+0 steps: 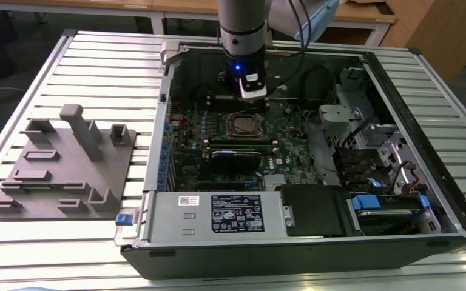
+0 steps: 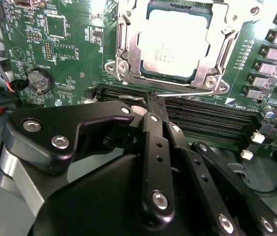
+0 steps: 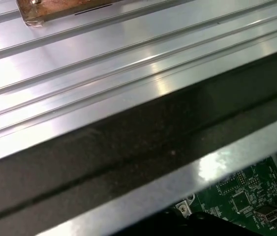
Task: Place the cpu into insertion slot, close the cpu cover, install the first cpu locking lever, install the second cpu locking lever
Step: 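Install the first cpu locking lever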
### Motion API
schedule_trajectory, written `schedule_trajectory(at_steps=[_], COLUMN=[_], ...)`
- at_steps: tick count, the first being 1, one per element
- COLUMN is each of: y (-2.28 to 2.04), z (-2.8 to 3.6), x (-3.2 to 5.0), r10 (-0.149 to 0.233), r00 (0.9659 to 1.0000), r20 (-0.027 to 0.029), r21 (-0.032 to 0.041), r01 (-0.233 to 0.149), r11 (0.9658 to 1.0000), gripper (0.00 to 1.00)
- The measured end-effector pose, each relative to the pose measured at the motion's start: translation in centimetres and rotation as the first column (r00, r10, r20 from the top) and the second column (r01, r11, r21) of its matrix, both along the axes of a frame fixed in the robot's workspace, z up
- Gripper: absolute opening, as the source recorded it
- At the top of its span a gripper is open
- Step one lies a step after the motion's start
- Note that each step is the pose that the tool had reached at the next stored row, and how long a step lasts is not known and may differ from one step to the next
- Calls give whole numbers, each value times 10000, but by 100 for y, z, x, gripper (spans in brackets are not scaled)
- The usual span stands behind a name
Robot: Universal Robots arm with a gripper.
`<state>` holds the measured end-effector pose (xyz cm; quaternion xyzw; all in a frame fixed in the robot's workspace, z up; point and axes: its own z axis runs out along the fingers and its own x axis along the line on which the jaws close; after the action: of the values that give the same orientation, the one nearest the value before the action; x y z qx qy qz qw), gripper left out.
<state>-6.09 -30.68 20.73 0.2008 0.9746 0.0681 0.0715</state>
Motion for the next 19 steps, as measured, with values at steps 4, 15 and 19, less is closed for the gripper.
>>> schedule_trajectory(at_steps=[4, 15, 19], y=[0, -1, 1], z=[0, -45, -50], x=[-6, -16, -16], r10=[0, 1, 0], r00=[10000, 9999, 9998], r20=[17, 153, 179], r21=[8, 5, 8], r01=[0, -1, 0], r11=[10000, 10000, 10000], gripper=[10, 10, 10])
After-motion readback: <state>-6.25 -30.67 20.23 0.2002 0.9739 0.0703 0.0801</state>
